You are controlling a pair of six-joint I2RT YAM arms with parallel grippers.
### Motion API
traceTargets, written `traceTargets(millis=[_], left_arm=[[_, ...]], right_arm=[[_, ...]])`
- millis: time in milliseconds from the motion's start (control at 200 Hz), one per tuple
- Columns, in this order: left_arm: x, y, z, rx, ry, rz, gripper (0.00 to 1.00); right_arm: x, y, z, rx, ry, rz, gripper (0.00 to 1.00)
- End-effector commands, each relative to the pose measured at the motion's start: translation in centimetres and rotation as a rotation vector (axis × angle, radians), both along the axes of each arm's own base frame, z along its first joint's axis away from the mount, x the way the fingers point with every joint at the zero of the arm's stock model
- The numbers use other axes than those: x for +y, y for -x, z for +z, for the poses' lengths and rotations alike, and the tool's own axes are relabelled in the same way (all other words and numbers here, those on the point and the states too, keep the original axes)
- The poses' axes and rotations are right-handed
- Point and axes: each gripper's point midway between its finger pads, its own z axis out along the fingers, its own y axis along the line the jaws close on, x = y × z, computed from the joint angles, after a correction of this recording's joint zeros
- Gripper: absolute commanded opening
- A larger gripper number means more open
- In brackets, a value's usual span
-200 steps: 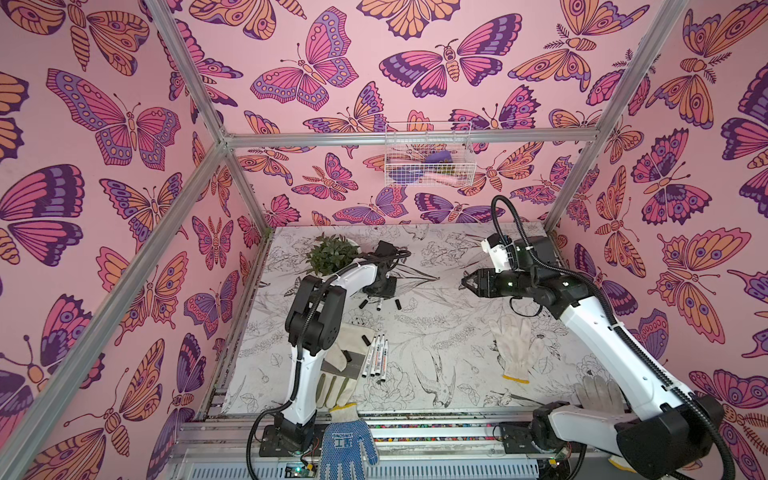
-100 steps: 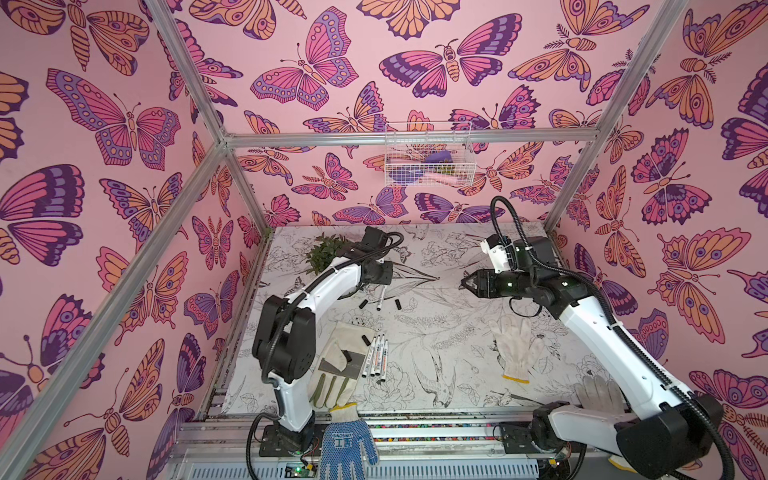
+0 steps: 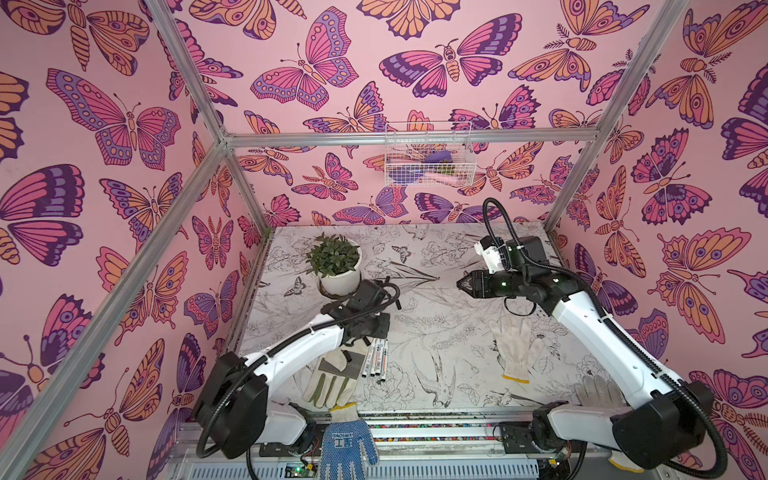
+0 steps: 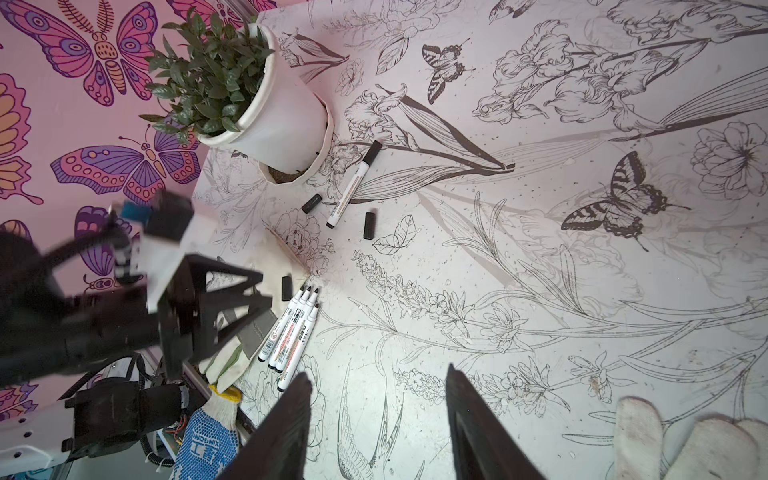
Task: Insert the pens into the pen caps
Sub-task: 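Move the left gripper to the white markers on the glove and grasp one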
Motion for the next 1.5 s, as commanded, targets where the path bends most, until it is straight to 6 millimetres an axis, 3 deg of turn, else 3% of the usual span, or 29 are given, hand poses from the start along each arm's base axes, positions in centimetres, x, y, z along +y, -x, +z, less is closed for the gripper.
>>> traceTargets(millis=[0,115,240,661,1062,1247,1322,1417,1497], left_arm=[[1.7,3.2,-1.6,0.036,-0.020,0.076,0.48],[3.4,5.6,-3.9,0.101,-0.022,0.147,0.45],[4.4,6.3,-5.1,0.115,-0.058,0.149,0.41],[5.1,6.0,-7.9,0.164,-0.204,0.122,0.26],[4.0,6.1,-9.2,0.224,-0.206,0.081,0.18],[2.7,5.0,-7.3,0.175,-0.162,0.047,0.07],[2.2,4.2,-5.5,0.122,-0.124,0.047,0.00],[1.8,3.2,-2.9,0.034,-0.085,0.043,0.00],[1.0,2.4,0.8,-0.073,-0.004,0.005,0.00]], right_arm=[[0.4,-0.2,-0.2,-0.014,0.008,0.028,0.54],[0.6,-0.3,-0.4,-0.004,0.004,0.030,0.54],[0.7,-0.4,-0.4,-0.002,0.000,0.032,0.53],[0.5,-0.2,-0.3,-0.003,0.005,0.030,0.53],[0.5,-0.1,-0.2,-0.004,0.006,0.029,0.54],[0.5,0.0,0.3,-0.014,-0.002,0.030,0.53],[0.7,0.0,0.2,-0.005,-0.009,0.033,0.53],[1.2,0.3,0.2,-0.006,-0.025,0.056,0.53],[2.2,0.8,0.4,-0.011,-0.043,0.102,0.53]])
